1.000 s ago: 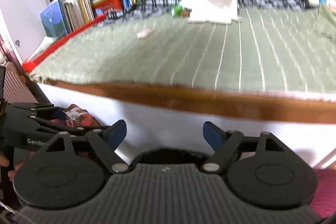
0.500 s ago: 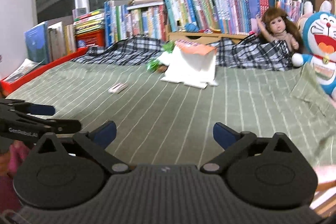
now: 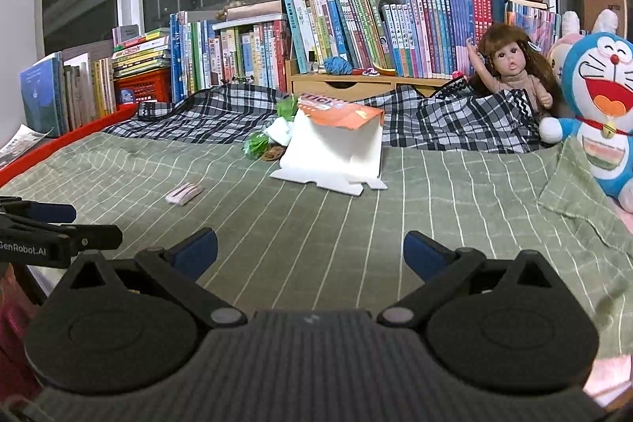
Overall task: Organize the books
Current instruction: 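Grasp the small white packet with the left tool while the right tool grasps the white paper box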
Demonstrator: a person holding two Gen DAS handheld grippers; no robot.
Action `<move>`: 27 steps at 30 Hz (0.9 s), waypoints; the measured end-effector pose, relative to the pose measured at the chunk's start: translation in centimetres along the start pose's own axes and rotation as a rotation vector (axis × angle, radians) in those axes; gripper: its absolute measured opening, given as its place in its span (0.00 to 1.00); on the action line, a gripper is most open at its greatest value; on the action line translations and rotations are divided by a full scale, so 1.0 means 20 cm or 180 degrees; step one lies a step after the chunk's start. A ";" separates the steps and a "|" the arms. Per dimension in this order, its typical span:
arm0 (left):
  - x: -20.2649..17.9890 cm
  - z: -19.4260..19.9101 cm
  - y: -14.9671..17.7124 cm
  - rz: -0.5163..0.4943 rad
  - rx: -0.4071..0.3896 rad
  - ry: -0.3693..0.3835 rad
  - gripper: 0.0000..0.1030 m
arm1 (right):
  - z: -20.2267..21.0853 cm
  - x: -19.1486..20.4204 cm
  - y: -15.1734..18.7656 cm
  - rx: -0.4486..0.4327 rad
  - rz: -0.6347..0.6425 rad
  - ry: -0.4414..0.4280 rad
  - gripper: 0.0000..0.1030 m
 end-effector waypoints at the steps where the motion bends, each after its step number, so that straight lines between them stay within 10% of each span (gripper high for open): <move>1: 0.01 -0.03 -0.02 0.0034 -0.0011 -0.0017 0.92 | -0.03 -0.01 -0.02 0.0018 0.0007 0.0003 1.00; 15: 0.07 -0.47 -0.21 0.0153 0.0065 -0.0135 0.90 | -0.51 -0.09 -0.19 0.0333 -0.0013 0.0116 1.00; 27: 0.04 -0.68 -0.27 0.0135 0.0253 -0.0029 0.47 | -0.84 -0.28 -0.33 0.0374 -0.0473 0.0273 1.00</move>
Point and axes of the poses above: each gripper's, at about its wrist camera, not at the fingertips, and z roughly against the way its jaws point, x to its left, y to its underside, the point moved 1 cm from there along -z, roughly the way its jaws point, and after that the axes turned 4 degrees about x, right-handed, at the moved point
